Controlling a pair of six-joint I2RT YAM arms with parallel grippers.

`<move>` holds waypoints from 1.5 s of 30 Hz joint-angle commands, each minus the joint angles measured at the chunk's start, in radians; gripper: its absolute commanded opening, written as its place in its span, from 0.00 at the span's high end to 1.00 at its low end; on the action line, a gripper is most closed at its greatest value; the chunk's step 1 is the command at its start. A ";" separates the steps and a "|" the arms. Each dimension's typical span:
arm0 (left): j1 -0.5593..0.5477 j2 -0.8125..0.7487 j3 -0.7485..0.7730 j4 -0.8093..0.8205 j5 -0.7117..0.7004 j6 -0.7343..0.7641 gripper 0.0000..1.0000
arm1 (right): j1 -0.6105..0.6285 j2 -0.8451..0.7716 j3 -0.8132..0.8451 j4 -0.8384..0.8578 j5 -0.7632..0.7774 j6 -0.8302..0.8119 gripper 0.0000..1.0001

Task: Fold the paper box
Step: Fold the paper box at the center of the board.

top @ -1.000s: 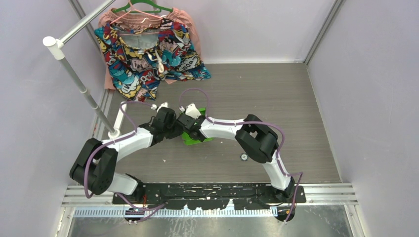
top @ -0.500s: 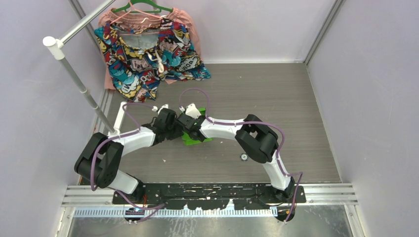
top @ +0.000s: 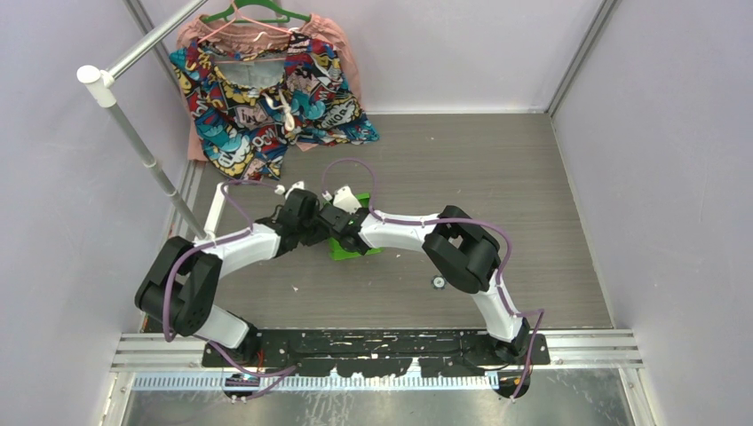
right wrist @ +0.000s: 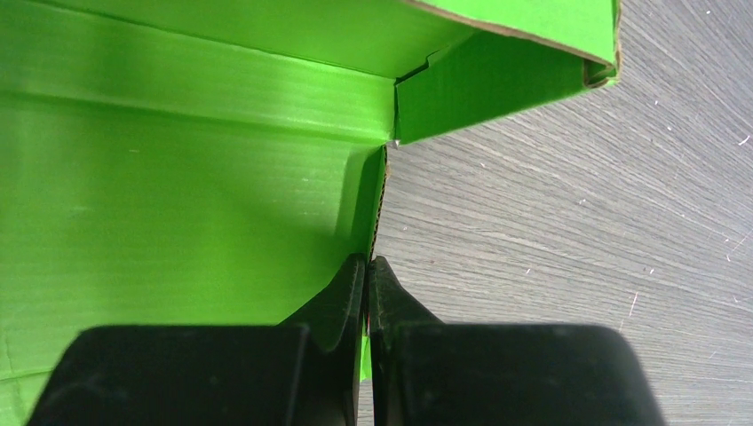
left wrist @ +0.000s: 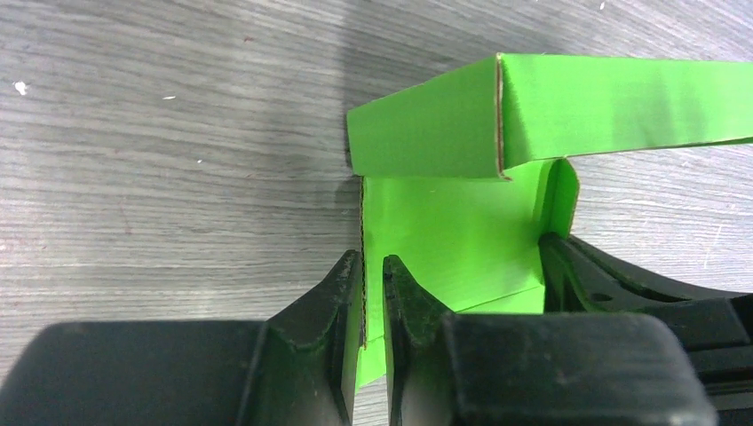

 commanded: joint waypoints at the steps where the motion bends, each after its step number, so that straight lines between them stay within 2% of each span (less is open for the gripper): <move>1: -0.002 0.014 0.054 0.048 0.017 -0.011 0.84 | 0.013 0.047 -0.033 -0.005 -0.170 0.051 0.99; 18: -0.073 0.147 0.185 -0.005 0.011 -0.015 0.86 | 0.026 0.059 -0.043 0.022 -0.188 0.046 0.99; 34: -0.157 0.238 0.396 -0.247 -0.080 0.047 0.87 | 0.041 0.085 -0.017 -0.003 -0.166 0.030 0.99; 35: -0.159 0.239 0.405 -0.258 -0.087 0.051 0.87 | 0.041 0.081 -0.021 0.001 -0.166 0.031 0.98; 37: -0.160 0.237 0.411 -0.273 -0.097 0.058 0.87 | 0.041 0.063 -0.036 0.020 -0.169 0.035 0.89; 41: -0.160 0.235 0.413 -0.287 -0.105 0.064 0.88 | 0.041 0.026 -0.061 0.049 -0.183 0.035 0.85; 45: -0.162 0.237 0.414 -0.291 -0.103 0.064 0.88 | 0.042 0.004 -0.075 0.071 -0.189 0.032 0.73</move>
